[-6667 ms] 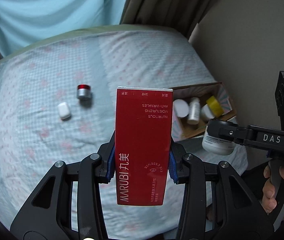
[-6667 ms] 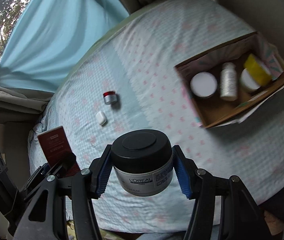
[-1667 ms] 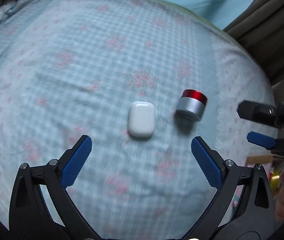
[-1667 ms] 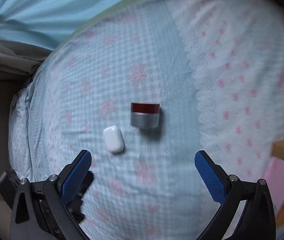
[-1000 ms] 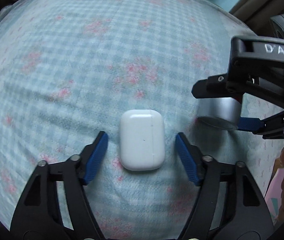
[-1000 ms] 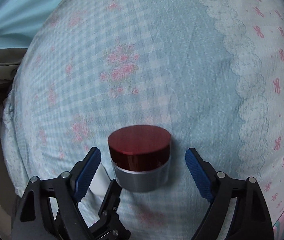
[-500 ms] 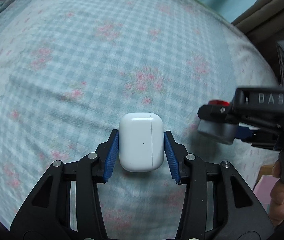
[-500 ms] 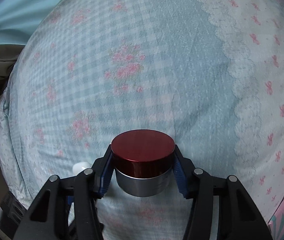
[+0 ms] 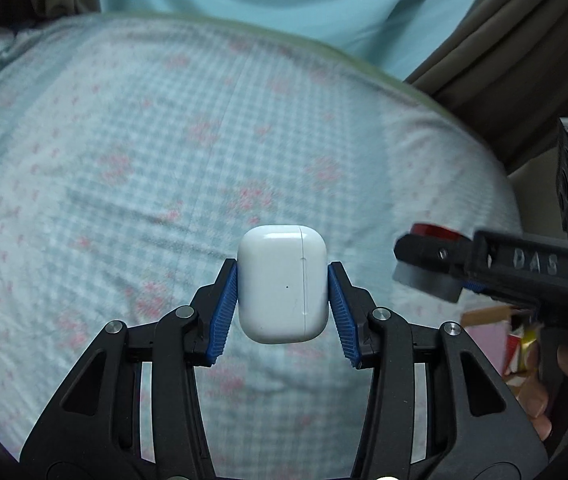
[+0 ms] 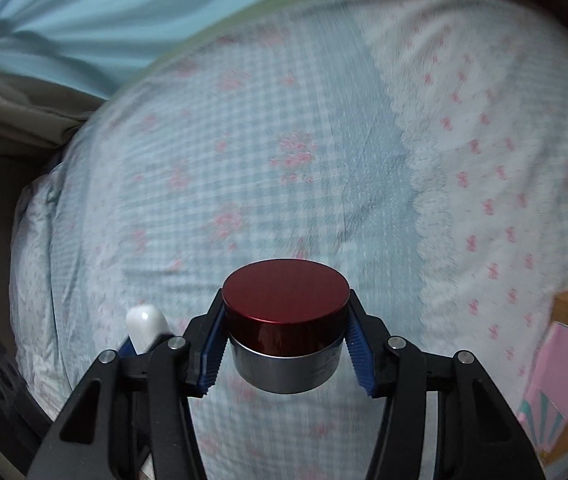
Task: Organize rigid objects
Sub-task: 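Carry the earbud case and red-lidded jar into the pink box and release both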
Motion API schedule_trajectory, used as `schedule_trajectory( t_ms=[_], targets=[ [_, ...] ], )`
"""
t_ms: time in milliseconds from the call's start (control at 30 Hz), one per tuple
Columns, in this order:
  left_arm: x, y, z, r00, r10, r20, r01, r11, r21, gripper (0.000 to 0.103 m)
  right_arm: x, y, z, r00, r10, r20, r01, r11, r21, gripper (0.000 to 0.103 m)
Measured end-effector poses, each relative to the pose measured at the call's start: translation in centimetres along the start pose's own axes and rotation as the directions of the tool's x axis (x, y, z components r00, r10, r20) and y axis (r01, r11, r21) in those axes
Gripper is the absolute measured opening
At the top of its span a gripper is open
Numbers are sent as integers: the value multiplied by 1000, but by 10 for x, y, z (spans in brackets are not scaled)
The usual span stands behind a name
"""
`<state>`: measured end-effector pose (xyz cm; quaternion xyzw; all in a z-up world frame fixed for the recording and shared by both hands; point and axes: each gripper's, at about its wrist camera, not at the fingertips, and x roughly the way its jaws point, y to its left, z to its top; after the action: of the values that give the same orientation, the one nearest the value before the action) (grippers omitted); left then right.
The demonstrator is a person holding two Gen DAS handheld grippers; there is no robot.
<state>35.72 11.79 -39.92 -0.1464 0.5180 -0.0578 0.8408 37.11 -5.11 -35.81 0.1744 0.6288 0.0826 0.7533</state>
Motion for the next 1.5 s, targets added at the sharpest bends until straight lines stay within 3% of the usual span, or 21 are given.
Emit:
schedule_trajectory(
  t_ms=[400, 733, 933, 1200, 1500],
  targets=[
    [-116, -57, -35, 996, -58, 61, 51, 992, 120, 41, -125, -19, -88, 995, 37, 97, -41, 998, 41, 49],
    [-160, -145, -93, 995, -93, 47, 82, 977, 198, 41, -203, -99, -156, 988, 50, 146, -60, 996, 65, 49],
    [-162, -213, -133, 995, -83, 54, 74, 984, 160, 41, -240, -178, -179, 989, 56, 135, -61, 998, 34, 50],
    [-155, -298, -173, 996, -80, 39, 76, 991, 107, 41, -277, -292, -185, 992, 39, 120, -45, 998, 44, 50],
    [-104, -388, -183, 995, -81, -49, 89, 980, 180, 41, -293, -402, -153, 988, 7, 151, -27, 991, 134, 50]
  ],
)
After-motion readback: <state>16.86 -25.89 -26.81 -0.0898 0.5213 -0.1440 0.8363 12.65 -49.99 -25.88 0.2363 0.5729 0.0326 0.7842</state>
